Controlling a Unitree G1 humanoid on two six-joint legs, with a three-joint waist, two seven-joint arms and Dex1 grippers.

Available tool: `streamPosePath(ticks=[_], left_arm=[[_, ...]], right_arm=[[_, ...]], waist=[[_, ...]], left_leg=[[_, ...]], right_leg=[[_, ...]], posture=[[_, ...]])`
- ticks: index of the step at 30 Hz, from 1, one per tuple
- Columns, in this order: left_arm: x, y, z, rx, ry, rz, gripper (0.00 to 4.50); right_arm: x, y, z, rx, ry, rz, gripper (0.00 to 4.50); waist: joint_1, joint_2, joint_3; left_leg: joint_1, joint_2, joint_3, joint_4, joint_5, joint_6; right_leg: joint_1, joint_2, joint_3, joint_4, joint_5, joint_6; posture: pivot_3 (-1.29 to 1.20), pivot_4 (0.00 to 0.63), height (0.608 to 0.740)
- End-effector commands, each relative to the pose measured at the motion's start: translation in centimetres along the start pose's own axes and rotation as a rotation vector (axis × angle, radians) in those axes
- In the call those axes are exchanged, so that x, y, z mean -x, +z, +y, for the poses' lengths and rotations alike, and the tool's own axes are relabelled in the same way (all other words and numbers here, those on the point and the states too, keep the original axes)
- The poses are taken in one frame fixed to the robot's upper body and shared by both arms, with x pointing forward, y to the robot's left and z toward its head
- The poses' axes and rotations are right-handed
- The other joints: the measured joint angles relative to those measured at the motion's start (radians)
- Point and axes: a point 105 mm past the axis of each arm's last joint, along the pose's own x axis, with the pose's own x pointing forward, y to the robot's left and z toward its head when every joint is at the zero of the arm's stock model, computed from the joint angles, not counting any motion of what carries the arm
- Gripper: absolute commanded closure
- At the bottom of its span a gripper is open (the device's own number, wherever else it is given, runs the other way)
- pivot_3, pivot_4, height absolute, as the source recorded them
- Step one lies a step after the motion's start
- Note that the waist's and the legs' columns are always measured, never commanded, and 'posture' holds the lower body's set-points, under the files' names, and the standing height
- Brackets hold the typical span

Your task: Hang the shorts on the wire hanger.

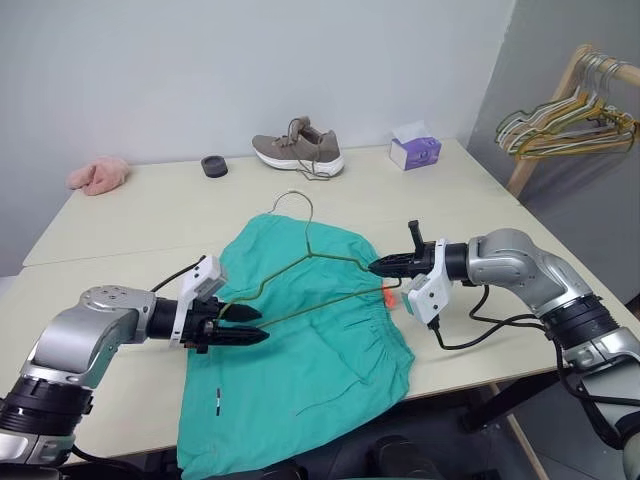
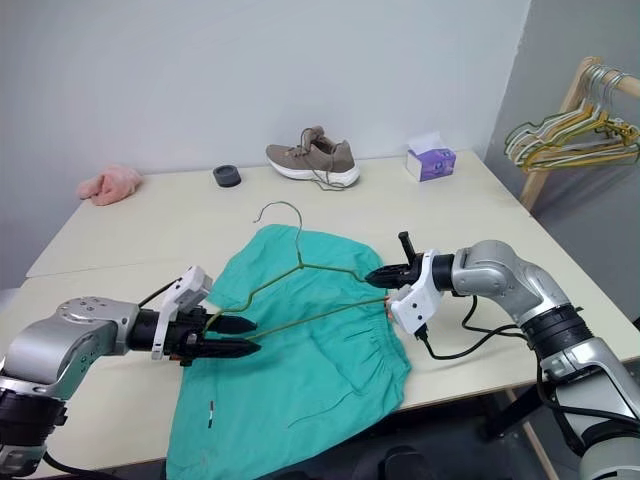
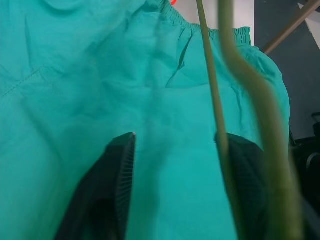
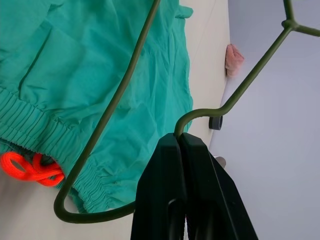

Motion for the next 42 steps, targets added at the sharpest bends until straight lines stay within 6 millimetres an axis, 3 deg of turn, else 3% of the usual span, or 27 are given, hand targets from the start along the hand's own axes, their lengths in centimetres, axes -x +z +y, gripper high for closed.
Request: streamPosePath(ticks=[1, 5, 7, 8, 15, 18, 21, 24, 28, 38, 42], left_arm=[[0.3, 0.8, -0.3, -0.055, 0.0, 0.004, 3.05], [0.2, 0.7, -0.3, -0.055, 0.002, 0.001, 4.28], [0.2, 0.7, -0.3, -0.055, 0.004, -0.001, 4.47], [0.2, 0.7, -0.3, -0.055, 0.005, -0.001, 4.49], [-0.1, 0.4, -0.5, -0.066, 0.008, 0.004, 4.5], [-0.2, 0.1, -0.6, -0.11, 0.012, 0.029, 4.5], [-0.3, 0.1, -0.8, -0.164, 0.008, 0.051, 4.5], [-0.4, 0.4, -1.0, -0.229, 0.0, 0.069, 4.5], [-0.8, 1.3, -1.4, -0.334, -0.013, 0.087, 4.5], [-1.3, 2.1, -1.6, -0.452, -0.014, 0.108, 4.5], [-1.3, 2.2, -1.8, -0.462, -0.016, 0.104, 4.5]], right_arm=[[0.3, 0.8, -1.6, 0.028, -0.058, -0.032, 4.5], [0.2, 1.2, -1.0, -0.003, -0.027, -0.05, 4.5], [0.3, 1.5, -0.8, -0.034, -0.024, -0.063, 4.5], [0.3, 1.6, -0.9, -0.048, -0.028, -0.068, 4.28], [1.6, 1.9, -0.9, -0.237, -0.013, -0.073, 2.09], [3.3, 1.0, -1.0, -0.566, -0.031, -0.035, 1.07], [4.2, 0.9, -0.3, -0.781, 0.014, 0.002, 0.05], [4.7, 1.7, 0.8, -0.944, 0.102, 0.025, 0.02], [3.6, 3.0, 1.7, -1.108, 0.171, 0.043, 0.02], [0.3, 4.1, 3.8, -1.237, 0.319, 0.083, 0.02], [-0.4, 3.8, 4.4, -1.266, 0.34, 0.108, 1.25]], waist=[[0.0, 0.0, 0.0], [0.0, 0.0, 0.0], [0.0, 0.0, 0.0], [0.0, 0.0, 0.0], [0.002, 0.0, 0.0], [0.004, 0.0, 0.0], [0.012, 0.0, 0.0], [0.016, 0.0, 0.0], [0.016, 0.0, 0.0], [0.015, 0.0, 0.0], [0.016, 0.0, 0.0]], left_leg=[[0.0, 0.0, 0.0, 0.0, 0.0, 0.0], [0.0, 0.0, 0.0, 0.0, 0.0, 0.0], [0.0, 0.0, 0.0, 0.0, 0.0, 0.0], [0.0, 0.0, 0.0, 0.0, 0.0, 0.0], [0.0, 0.0, -0.001, 0.001, 0.0, 0.0], [0.0, 0.0, -0.001, 0.001, 0.0, 0.0], [0.0, 0.0, -0.001, 0.001, 0.0, 0.0], [0.0, 0.0, -0.001, 0.001, 0.0, 0.0], [0.0, 0.0, -0.001, 0.001, 0.0, 0.0], [0.0, 0.0, 0.0, 0.0, 0.0, 0.0], [0.0, 0.0, -0.001, 0.0, 0.0, 0.0]], right_leg=[[0.0, 0.0, 0.0, 0.0, 0.0, 0.0], [0.0, 0.0, 0.0, 0.0, 0.0, 0.0], [0.0, 0.0, 0.0, 0.0, 0.0, 0.0], [0.0, 0.0, 0.0, 0.0, 0.0, 0.0], [0.001, 0.0, 0.0, 0.0, 0.0, 0.0], [0.001, 0.0, 0.0, 0.0, 0.0, 0.0], [0.001, 0.0, -0.001, 0.0, 0.0, 0.0], [0.001, 0.0, -0.001, 0.0, -0.001, 0.002], [0.0, 0.0, -0.001, 0.0, -0.003, 0.005], [0.0, 0.0, -0.001, 0.0, -0.003, 0.005], [0.0, 0.0, -0.001, 0.0, -0.003, 0.005]], posture=[[-0.16, 0.0, 0.74], [-0.16, 0.0, 0.74], [-0.16, 0.0, 0.74], [-0.16, 0.0, 0.74], [-0.16, 0.0, 0.74], [-0.16, 0.0, 0.74], [-0.17, 0.0, 0.74], [-0.18, 0.0, 0.74], [-0.18, 0.0, 0.74], [-0.17, 0.0, 0.74], [-0.17, 0.0, 0.74]])
